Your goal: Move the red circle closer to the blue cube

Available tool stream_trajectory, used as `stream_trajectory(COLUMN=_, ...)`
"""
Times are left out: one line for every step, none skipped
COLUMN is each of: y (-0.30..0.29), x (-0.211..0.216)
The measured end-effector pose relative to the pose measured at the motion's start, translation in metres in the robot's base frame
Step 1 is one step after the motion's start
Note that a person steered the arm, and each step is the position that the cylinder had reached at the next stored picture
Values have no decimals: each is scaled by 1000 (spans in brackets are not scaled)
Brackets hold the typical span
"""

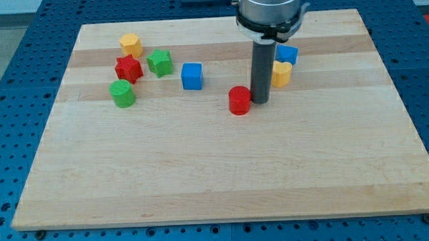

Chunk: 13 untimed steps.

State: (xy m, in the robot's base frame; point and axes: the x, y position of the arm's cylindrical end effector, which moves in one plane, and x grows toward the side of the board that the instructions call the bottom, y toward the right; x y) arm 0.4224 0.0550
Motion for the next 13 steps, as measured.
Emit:
stream_trajectory(y=1, x=12)
stream_trajectory(y=1, x=39)
stream_trajectory(y=-6, x=39)
stream_trajectory(y=-28, x=19)
stream_trajectory(y=-43, x=3)
stream_trajectory(y=-38, x=2)
stream_trajectory(y=-2, x=3)
stream_trajectory(y=11, x=-15)
stream_trajectory(y=11, x=-32)
stream_trajectory(y=-1, x=-32)
stream_trajectory(y=-20, x=-32)
stream_trajectory(y=-35, x=-32)
stream_trajectory(y=-46, x=-31)
